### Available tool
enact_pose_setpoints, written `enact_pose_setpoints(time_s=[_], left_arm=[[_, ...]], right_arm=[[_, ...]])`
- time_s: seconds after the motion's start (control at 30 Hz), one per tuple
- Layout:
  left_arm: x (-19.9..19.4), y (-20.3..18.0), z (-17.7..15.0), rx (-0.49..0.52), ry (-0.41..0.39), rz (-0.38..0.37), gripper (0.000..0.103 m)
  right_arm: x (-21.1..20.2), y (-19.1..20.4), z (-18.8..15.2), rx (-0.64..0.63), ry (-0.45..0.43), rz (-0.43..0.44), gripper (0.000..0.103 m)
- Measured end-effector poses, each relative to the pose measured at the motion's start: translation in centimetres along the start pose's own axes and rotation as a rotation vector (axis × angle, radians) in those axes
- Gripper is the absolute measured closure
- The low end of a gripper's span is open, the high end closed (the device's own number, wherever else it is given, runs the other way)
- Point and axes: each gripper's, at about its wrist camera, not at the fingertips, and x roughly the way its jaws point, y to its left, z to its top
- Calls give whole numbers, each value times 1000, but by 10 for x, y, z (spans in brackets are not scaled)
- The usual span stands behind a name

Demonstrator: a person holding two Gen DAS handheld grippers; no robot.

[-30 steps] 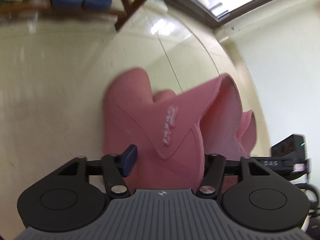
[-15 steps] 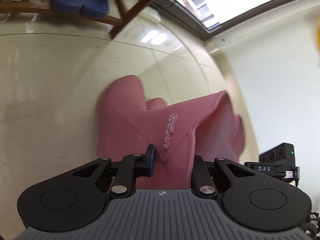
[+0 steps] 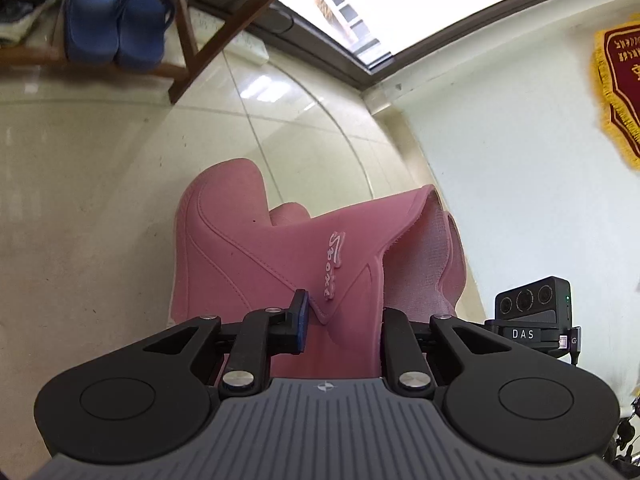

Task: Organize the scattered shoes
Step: 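Lift both rain boots with both tools and carry them up to the rack's top shelf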

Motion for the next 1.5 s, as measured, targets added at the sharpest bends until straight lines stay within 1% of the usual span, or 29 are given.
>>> enact_pose_setpoints(time_s=[0.13,0.2,0.23,0.27,0.3,0.4,0.53,0.63,0.73,0.87,0.9,0.97,1.03,1.07,1.13,1.2,1.23,1.3,1.37,1.4,1.43,1.5], left_arm=[[-45,-44,17,-23,-2,25,85],[-65,-63,24,-40,-5,36,85],[-86,-85,31,-51,-7,50,85],[-100,-98,36,-58,-12,60,85],[-105,-103,37,-61,-14,62,85],[-166,-155,60,-103,-36,78,85],[-237,-227,91,-79,-47,118,85],[-294,-274,117,-120,-82,133,84],[-351,-318,143,-137,-136,151,84],[-414,-363,174,-169,-221,163,84],[-424,-370,180,-170,-235,171,84],[-461,-392,200,-191,-288,191,84],[-479,-397,210,-211,-319,192,83],[-498,-400,220,-222,-345,192,83],[-519,-399,234,-235,-375,196,83],[-532,-395,243,-240,-393,198,83],[-543,-384,257,-241,-411,205,82],[-553,-376,267,-242,-424,210,82],[-574,-352,288,-250,-443,209,82],[-575,-346,293,-250,-445,211,82],[-587,-329,309,-246,-449,223,82],[-595,-316,323,-242,-445,238,82]], right_arm=[[-17,48,8,-12,51,3,71],[-30,84,13,-26,91,4,72],[-36,102,15,-34,109,3,72],[-43,124,19,-41,128,1,72],[-49,140,20,-44,141,2,71],[-71,200,31,-51,178,12,72],[-107,289,49,-61,223,44,71],[-132,361,65,-77,252,80,71],[-156,438,86,-104,273,112,71],[-179,538,115,-175,305,139,71],[-183,562,123,-189,315,146,71],[-187,605,139,-219,336,155,70],[-186,644,154,-245,357,164,70],[-184,663,162,-259,369,170,70],[-176,696,175,-285,392,175,69],[-162,724,188,-306,409,177,69],[-151,735,195,-311,415,178,69],[-125,755,208,-320,422,180,69],[-94,776,220,-325,426,184,69],[-84,781,222,-324,427,185,69],[-71,788,226,-322,429,187,69],[-44,802,233,-317,434,187,69]])
